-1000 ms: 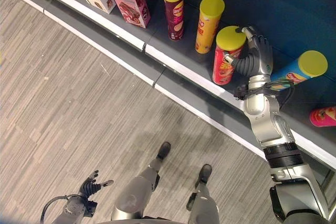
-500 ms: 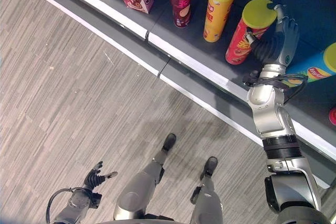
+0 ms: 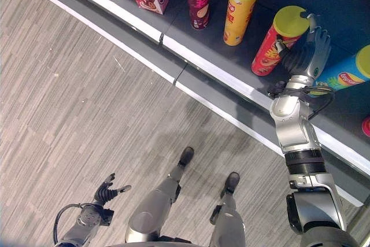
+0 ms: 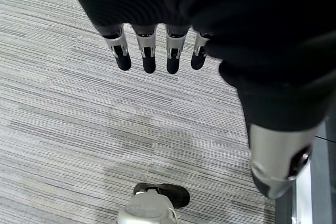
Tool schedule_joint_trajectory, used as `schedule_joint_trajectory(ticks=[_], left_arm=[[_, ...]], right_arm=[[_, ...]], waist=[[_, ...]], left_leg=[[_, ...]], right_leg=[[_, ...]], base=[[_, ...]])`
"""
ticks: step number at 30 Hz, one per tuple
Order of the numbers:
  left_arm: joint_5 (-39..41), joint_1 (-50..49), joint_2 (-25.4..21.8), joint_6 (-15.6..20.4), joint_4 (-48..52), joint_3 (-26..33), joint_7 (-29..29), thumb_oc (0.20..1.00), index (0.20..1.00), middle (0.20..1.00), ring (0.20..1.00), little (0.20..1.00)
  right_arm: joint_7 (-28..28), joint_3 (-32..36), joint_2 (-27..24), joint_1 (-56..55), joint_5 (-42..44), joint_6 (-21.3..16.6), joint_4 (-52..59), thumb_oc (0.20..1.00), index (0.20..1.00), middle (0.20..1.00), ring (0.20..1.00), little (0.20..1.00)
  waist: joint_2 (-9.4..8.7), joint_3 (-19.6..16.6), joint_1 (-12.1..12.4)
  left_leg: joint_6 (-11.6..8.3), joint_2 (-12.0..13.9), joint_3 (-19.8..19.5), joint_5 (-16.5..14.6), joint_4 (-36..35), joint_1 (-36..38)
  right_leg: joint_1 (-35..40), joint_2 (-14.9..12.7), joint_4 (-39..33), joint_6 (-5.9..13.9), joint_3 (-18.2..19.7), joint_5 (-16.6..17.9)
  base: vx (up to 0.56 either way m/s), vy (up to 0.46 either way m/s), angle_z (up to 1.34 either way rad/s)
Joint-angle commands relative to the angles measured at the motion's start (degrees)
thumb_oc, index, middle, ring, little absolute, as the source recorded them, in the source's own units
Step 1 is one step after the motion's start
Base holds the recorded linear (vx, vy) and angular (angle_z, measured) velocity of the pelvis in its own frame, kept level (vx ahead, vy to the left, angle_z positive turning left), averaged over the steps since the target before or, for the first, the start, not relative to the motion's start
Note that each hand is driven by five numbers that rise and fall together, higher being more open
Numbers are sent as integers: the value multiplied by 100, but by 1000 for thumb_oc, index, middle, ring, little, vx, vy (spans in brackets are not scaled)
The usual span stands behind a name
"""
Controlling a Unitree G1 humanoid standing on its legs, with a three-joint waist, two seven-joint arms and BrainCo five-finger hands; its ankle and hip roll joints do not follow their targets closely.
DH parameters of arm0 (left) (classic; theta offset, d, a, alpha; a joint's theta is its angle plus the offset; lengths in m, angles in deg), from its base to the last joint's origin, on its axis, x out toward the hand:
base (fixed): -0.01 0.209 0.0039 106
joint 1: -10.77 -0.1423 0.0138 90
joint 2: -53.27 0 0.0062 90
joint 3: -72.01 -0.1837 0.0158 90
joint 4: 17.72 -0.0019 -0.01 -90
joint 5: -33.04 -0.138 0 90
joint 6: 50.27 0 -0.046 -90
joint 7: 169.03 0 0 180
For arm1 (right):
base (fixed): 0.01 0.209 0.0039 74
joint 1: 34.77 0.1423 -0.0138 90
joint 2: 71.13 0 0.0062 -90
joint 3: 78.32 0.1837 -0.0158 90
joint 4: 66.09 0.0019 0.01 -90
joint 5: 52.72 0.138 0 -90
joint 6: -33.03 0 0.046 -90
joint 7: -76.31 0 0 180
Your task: Put the goods on the table back onto the shelves and tidy them up.
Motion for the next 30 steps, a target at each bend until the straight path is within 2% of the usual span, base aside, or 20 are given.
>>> schedule_joint_trajectory(ticks=[1, 30], left_arm=[[167, -8, -247, 61, -22, -203, -131, 1000, 1000, 1000, 1000, 1000], [111, 25, -250, 39, -125, -197, -211, 1000, 1000, 1000, 1000, 1000]], right_arm=[[194, 92, -275, 156, 141, -219, 118, 200, 200, 200, 200, 200], [330, 50, -276, 120, 271, -143, -340, 200, 200, 200, 200, 200]], waist=[[-79, -277, 23], [-107, -284, -69]], left_leg=[[-63, -29, 339, -606, 195, -42], [-73, 0, 406, -625, 177, -18]], right_leg=[[-153, -467, 381, 428, 311, 1], [-158, -421, 340, 431, 329, -18]], base=[[0, 0, 0], [0, 0, 0]])
